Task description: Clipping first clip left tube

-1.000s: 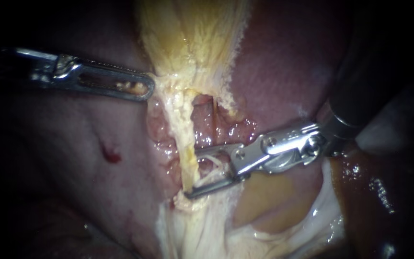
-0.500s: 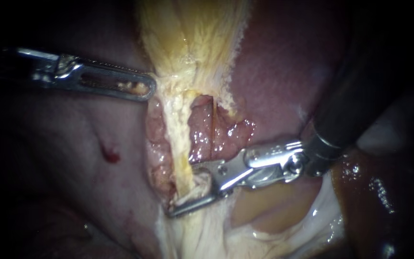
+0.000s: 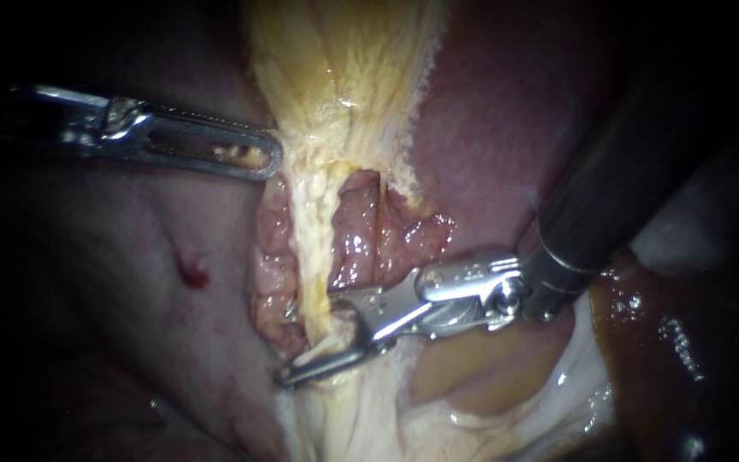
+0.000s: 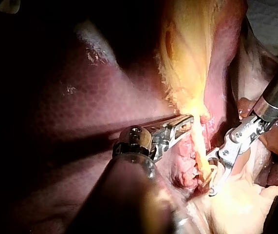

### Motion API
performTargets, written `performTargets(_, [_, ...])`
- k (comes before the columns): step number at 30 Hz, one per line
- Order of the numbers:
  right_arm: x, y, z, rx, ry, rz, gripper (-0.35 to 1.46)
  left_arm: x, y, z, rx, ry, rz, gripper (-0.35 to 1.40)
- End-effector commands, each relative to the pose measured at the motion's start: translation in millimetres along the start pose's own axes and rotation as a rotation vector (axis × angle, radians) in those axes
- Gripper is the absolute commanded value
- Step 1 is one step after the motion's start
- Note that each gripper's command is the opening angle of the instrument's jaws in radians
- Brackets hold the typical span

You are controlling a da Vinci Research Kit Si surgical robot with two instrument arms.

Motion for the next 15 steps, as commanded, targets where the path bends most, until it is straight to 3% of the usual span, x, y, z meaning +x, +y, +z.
performTargets(1, [0.1, -0.1, 0.0, 0.002, 0.000, 0.005, 0.50, 0.0, 0.0, 0.0, 0.000, 0.000, 0.000, -0.35])
performTargets(15, [1.4, -3.7, 0.2, 0.081, 0.035, 0.001, 0.50, 0.0, 0.1, 0.0, 0.000, 0.000, 0.000, -0.35])
